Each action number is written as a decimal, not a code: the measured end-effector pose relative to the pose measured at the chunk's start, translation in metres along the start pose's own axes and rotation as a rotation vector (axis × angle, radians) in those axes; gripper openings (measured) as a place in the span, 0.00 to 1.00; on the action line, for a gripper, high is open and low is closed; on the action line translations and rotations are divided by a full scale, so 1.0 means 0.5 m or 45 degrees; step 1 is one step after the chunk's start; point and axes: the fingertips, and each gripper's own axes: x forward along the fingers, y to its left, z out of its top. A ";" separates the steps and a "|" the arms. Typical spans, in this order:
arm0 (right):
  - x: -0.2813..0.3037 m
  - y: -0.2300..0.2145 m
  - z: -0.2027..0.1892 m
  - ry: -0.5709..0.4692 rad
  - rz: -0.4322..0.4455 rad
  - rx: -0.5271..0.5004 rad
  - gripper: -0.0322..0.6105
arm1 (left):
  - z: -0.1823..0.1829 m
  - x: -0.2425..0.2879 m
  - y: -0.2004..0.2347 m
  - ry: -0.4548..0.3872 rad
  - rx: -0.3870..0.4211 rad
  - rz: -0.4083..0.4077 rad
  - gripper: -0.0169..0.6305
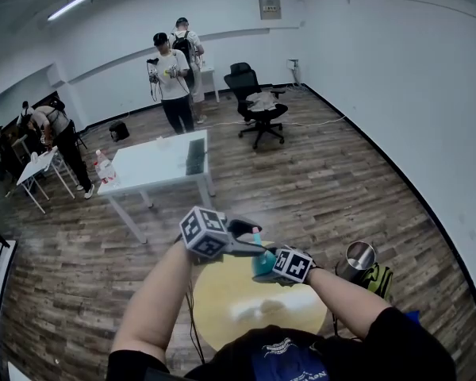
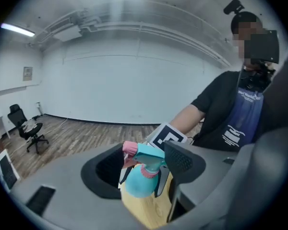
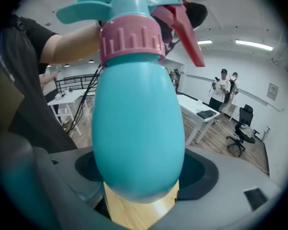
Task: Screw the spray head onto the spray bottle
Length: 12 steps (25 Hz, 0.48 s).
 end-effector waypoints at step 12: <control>-0.013 -0.069 -0.024 -0.025 -0.120 0.229 0.71 | -0.021 -0.053 0.108 -0.295 -0.491 0.430 0.52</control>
